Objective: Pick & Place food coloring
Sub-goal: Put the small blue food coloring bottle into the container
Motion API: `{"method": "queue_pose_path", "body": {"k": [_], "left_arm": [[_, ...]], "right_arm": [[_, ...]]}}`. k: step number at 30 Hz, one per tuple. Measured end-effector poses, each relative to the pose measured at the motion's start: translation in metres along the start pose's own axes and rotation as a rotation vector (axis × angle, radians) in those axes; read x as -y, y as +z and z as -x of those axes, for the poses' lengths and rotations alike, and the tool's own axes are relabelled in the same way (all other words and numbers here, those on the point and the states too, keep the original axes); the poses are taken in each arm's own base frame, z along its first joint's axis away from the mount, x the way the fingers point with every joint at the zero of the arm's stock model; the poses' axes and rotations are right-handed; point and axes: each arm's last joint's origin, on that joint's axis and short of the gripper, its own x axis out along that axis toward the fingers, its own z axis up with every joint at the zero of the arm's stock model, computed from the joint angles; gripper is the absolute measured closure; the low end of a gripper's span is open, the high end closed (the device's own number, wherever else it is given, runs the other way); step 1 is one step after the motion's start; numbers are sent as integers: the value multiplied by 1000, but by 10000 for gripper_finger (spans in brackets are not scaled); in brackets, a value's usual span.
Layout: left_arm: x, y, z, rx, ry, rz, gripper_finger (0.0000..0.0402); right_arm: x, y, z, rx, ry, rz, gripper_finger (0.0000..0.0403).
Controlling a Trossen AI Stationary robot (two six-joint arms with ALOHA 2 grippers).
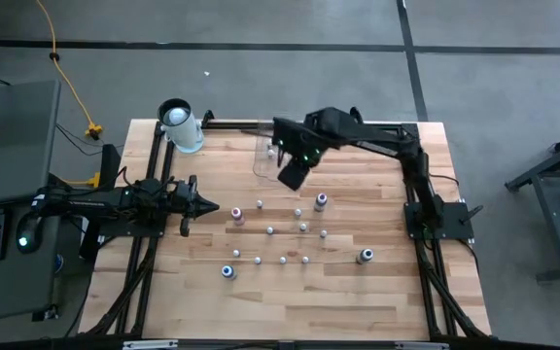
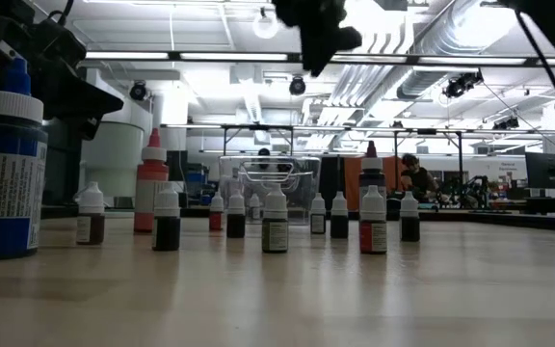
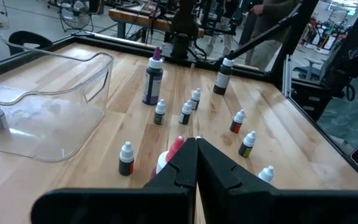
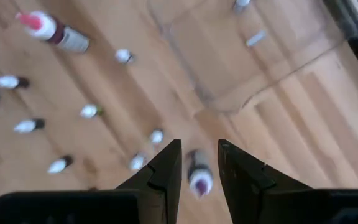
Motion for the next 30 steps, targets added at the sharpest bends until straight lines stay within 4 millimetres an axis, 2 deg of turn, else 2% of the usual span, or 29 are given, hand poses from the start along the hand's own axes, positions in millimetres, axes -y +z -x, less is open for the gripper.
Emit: {"method": "queue_pose_path", "body": {"k": [5, 9, 14, 22, 26, 30], "left_arm": [[0, 0, 0, 0, 0, 0, 401], [0, 0, 0, 0, 0, 0, 401], [0, 0, 0, 0, 0, 0, 401], [0, 0, 0, 0, 0, 0, 401], [0, 0, 0, 0, -1, 0, 401], [0, 0, 0, 0, 0, 0, 401]], "right_arm": [[-20, -30, 13, -19, 18, -40, 308], [-29, -59, 8, -80, -11, -45, 309], [-31, -100, -10, -103, -3, -54, 308], [-23, -168, -51, -97, 154, -120, 308], [-21, -186, -73, -72, 179, -49, 308], [-21, -196, -95, -9, 184, 138, 308]]}}
